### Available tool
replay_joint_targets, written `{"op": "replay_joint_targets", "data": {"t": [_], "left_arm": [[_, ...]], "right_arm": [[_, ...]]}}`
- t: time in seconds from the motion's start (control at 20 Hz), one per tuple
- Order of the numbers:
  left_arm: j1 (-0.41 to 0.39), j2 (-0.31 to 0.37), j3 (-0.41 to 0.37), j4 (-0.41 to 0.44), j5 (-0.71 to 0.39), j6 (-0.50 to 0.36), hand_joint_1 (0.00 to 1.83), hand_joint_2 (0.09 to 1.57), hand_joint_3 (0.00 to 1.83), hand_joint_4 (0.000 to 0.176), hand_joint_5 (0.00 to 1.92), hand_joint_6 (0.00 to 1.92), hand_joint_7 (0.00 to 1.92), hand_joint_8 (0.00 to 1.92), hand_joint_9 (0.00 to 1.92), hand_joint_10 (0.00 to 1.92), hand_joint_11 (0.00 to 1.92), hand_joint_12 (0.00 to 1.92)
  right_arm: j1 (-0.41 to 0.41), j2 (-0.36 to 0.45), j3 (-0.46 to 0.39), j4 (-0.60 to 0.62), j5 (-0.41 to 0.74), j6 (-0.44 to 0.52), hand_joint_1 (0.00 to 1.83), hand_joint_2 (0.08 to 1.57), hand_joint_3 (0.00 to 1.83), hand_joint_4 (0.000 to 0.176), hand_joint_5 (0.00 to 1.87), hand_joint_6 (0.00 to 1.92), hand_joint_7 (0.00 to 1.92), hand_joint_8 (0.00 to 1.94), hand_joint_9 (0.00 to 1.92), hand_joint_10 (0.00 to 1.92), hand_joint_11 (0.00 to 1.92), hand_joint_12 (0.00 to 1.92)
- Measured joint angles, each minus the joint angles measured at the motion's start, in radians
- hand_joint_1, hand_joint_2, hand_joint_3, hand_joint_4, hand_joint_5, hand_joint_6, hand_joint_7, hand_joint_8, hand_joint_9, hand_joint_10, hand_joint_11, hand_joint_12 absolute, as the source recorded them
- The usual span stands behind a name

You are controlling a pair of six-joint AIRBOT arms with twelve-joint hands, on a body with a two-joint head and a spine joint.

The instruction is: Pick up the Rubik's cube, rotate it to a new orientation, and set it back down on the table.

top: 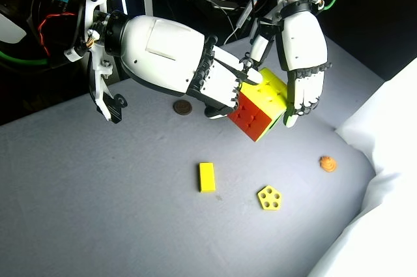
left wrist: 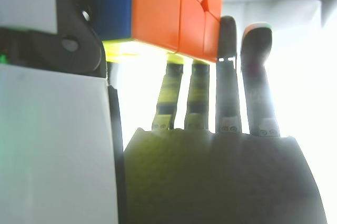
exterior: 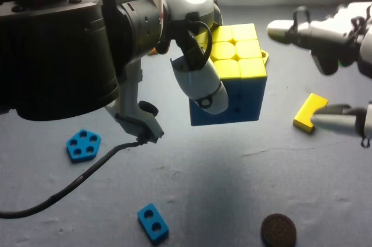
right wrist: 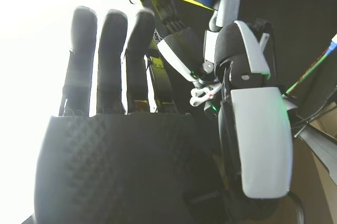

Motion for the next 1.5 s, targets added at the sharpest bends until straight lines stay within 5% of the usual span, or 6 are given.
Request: {"op": "replay_joint_targets", "data": {"t": [0.05, 0.4, 0.55, 1.4, 1.45, 1.5], "left_arm": [[0.000, 0.000, 0.000, -0.003, -0.002, 0.001, 1.03, 1.40, 0.01, 0.000, 0.51, 1.65, 0.41, 1.92, 0.25, 1.92, 0.33, 1.92], [0.000, 0.000, 0.000, -0.003, -0.003, 0.000, 1.02, 1.36, 0.00, 0.000, 0.54, 1.65, 0.14, 1.92, 0.22, 1.92, 0.31, 1.92], [0.000, 0.000, 0.000, -0.003, -0.008, 0.000, 1.02, 1.41, 0.00, 0.000, 0.49, 1.66, 0.44, 1.90, 0.24, 1.92, 0.30, 1.92], [0.000, 0.000, 0.006, -0.002, -0.026, 0.009, 1.02, 1.42, 0.00, 0.000, 0.48, 1.69, 0.46, 1.89, 0.25, 1.92, 0.33, 1.92], [0.000, 0.000, 0.006, -0.001, -0.026, 0.009, 1.02, 1.38, 0.00, 0.000, 0.52, 1.67, 0.22, 1.91, 0.22, 1.92, 0.31, 1.92], [0.000, 0.000, 0.008, 0.000, -0.026, 0.010, 1.00, 1.42, 0.00, 0.000, 0.48, 1.72, 0.39, 1.91, 0.23, 1.92, 0.33, 1.92]], "right_arm": [[-0.007, -0.004, 0.000, 0.000, -0.003, -0.002, 0.73, 1.18, 0.00, 0.000, 0.13, 0.00, 0.43, 1.70, 0.42, 1.92, 0.38, 1.92], [-0.010, -0.049, 0.000, 0.001, -0.017, -0.038, 0.74, 1.17, 0.00, 0.000, 0.14, 0.01, 0.41, 1.75, 0.40, 1.92, 0.36, 1.92], [-0.012, -0.052, -0.005, 0.003, -0.029, -0.041, 0.72, 1.18, 0.00, 0.000, 0.14, 0.00, 0.41, 1.75, 0.39, 1.92, 0.32, 1.92], [-0.060, -0.093, -0.010, 0.002, -0.070, -0.086, 0.70, 1.18, 0.00, 0.000, 0.15, 0.01, 0.42, 1.72, 0.40, 1.92, 0.31, 1.92], [-0.060, -0.095, -0.010, 0.003, -0.068, -0.090, 0.72, 1.17, 0.00, 0.000, 0.16, 0.01, 0.42, 1.73, 0.40, 1.92, 0.31, 1.92], [-0.060, -0.101, -0.009, 0.003, -0.068, -0.092, 0.71, 1.18, 0.00, 0.000, 0.15, 0.01, 0.41, 1.73, 0.40, 1.92, 0.31, 1.92]]}}
